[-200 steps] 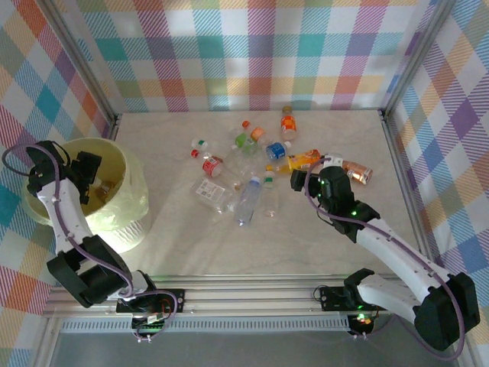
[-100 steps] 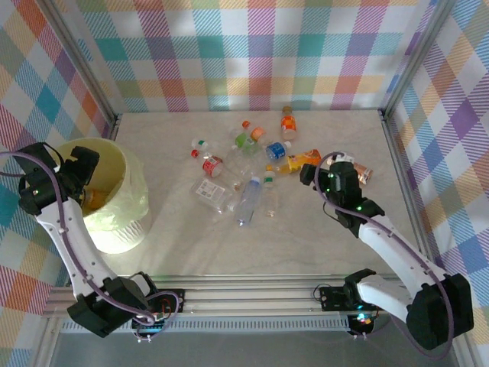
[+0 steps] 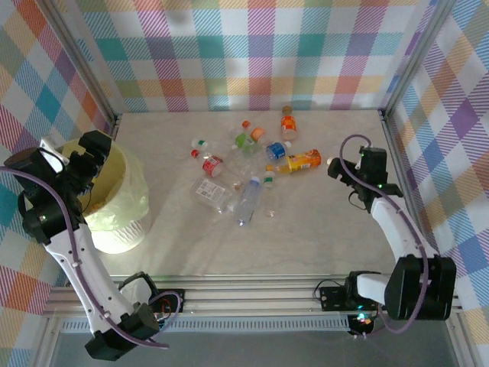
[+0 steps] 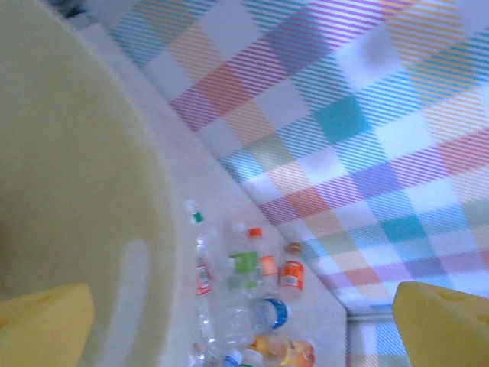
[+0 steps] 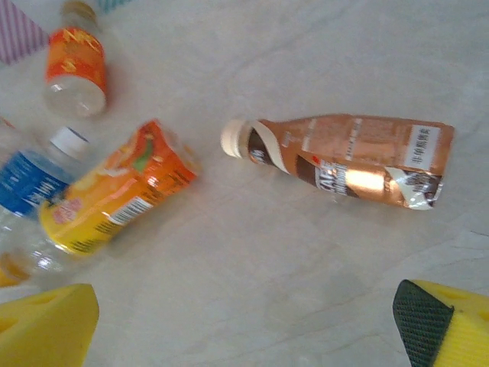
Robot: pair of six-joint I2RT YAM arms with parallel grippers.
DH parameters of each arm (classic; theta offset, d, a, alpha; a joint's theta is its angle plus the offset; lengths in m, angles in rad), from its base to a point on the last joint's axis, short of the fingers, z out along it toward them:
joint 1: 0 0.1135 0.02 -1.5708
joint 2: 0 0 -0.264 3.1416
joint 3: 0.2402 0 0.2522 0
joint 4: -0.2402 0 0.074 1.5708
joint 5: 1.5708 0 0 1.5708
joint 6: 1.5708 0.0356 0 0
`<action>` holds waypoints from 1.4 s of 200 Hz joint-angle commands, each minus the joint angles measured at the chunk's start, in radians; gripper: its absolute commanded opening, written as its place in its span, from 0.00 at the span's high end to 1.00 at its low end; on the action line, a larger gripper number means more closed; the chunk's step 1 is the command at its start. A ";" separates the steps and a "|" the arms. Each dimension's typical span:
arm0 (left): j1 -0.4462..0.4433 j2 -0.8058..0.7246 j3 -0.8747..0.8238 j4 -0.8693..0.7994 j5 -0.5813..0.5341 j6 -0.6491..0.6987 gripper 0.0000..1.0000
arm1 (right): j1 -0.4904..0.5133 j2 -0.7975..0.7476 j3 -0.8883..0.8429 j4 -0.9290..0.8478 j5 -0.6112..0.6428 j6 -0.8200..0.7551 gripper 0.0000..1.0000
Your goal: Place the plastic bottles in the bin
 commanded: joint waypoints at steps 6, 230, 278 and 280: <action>-0.018 -0.062 -0.009 0.131 0.132 -0.038 0.00 | -0.081 0.093 0.118 -0.102 -0.131 -0.213 0.00; -0.785 0.163 0.044 0.230 -0.254 0.066 0.00 | -0.142 0.787 0.581 -0.502 -0.047 -0.845 0.02; -0.839 0.217 0.052 0.239 -0.287 0.088 0.00 | -0.140 0.759 0.531 -0.486 -0.056 -0.785 0.11; -0.841 0.218 0.051 0.240 -0.286 0.088 0.00 | -0.141 0.759 0.532 -0.485 -0.059 -0.780 0.11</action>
